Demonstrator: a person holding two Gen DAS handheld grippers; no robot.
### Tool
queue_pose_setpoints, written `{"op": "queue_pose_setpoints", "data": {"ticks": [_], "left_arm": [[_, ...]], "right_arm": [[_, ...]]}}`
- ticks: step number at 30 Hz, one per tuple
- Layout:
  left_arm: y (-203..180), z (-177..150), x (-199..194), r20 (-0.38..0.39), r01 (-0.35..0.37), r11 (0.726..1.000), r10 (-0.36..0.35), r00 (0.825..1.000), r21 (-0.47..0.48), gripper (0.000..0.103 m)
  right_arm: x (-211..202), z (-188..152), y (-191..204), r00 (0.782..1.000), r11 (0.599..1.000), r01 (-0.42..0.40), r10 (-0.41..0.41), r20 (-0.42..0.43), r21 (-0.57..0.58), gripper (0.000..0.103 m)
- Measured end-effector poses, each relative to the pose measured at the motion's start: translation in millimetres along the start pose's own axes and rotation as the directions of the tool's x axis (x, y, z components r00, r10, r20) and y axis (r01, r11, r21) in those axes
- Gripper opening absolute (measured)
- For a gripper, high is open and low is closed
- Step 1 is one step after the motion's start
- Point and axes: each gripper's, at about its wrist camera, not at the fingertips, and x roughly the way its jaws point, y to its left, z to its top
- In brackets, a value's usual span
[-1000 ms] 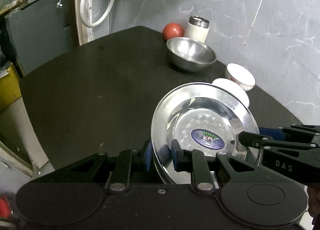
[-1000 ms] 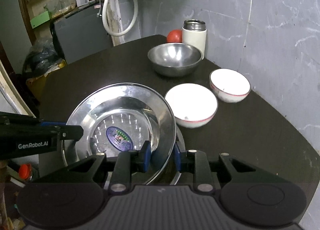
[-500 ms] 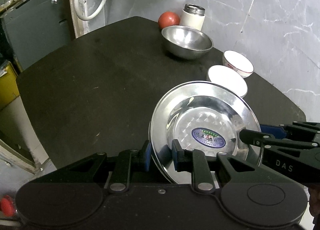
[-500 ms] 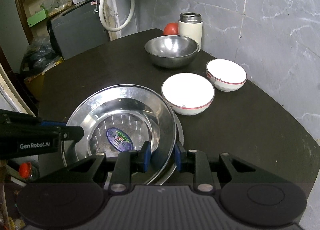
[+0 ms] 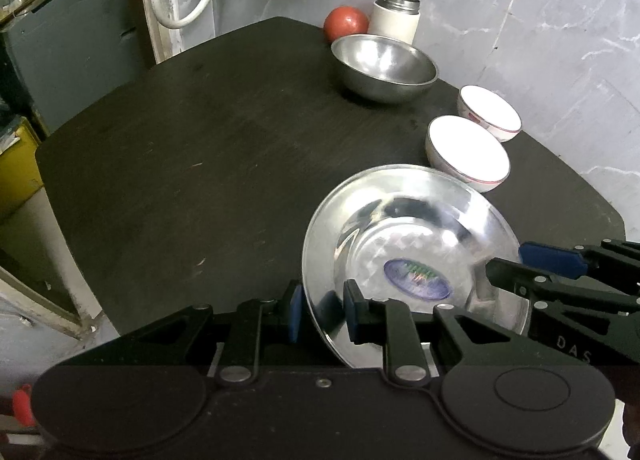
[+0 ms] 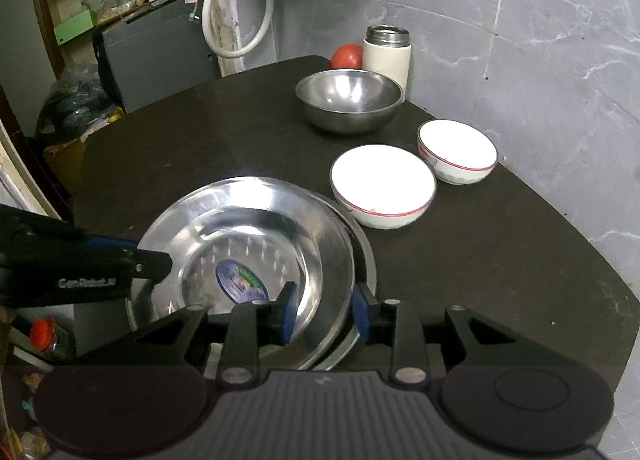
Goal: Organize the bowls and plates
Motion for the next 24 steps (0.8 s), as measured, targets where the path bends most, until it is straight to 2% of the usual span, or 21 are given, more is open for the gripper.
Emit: {"op": "queue_pose_setpoints", "data": {"ticks": [7, 10, 13, 14, 15, 16, 17, 18, 20, 24], "left_arm": [[-1.1, 0.8, 5.4, -0.007, 0.003, 1.0, -0.003, 1.0, 0.008, 0.023], [0.9, 0.8, 6.2, -0.001, -0.001, 1.0, 0.001, 1.0, 0.005, 0.028], [5.2, 1.6, 4.9, 0.013, -0.006, 1.0, 0.006, 1.0, -0.006, 0.043], [7.1, 2.1, 4.1, 0.018, -0.009, 1.0, 0.009, 1.0, -0.012, 0.052], [8.9, 2.7, 2.8, 0.025, -0.015, 1.0, 0.015, 1.0, -0.018, 0.065], [10.9, 3.2, 0.8, 0.037, -0.031, 0.999, 0.032, 0.999, -0.026, 0.072], [12.7, 3.5, -1.9, 0.052, -0.057, 0.998, 0.059, 0.997, -0.034, 0.083], [14.5, 3.5, -5.5, 0.074, -0.093, 0.995, 0.096, 0.993, -0.04, 0.09], [17.7, 4.0, -10.4, 0.107, -0.148, 0.988, 0.152, 0.983, -0.044, 0.101], [29.2, 5.8, -11.1, 0.114, -0.214, 0.974, 0.221, 0.969, -0.069, 0.102]], "right_arm": [[-1.2, 0.3, 7.1, 1.0, 1.0, -0.001, 0.001, 0.012, -0.026, 0.035], [-2.6, 1.2, 4.9, 1.0, 1.0, 0.01, -0.01, 0.018, -0.021, 0.039], [-5.4, 0.8, 2.7, 0.999, 1.0, 0.016, -0.015, 0.029, -0.012, 0.05], [-6.7, 0.7, 2.2, 0.999, 1.0, 0.016, -0.016, 0.032, -0.01, 0.053], [-7.8, 0.4, 1.3, 0.999, 1.0, 0.016, -0.016, 0.036, -0.007, 0.063], [-9.5, 0.0, 0.4, 0.999, 1.0, 0.015, -0.015, 0.04, 0.0, 0.075], [-11.2, -0.4, -0.9, 0.999, 1.0, 0.013, -0.013, 0.044, 0.008, 0.081], [-13.1, -0.9, -2.5, 0.999, 1.0, 0.008, -0.009, 0.048, 0.019, 0.09], [-16.1, -2.4, -6.0, 0.999, 0.999, 0.001, -0.003, 0.051, 0.045, 0.1], [-19.3, -6.9, -9.4, 0.998, 0.997, 0.054, -0.056, 0.034, 0.062, 0.103]]}}
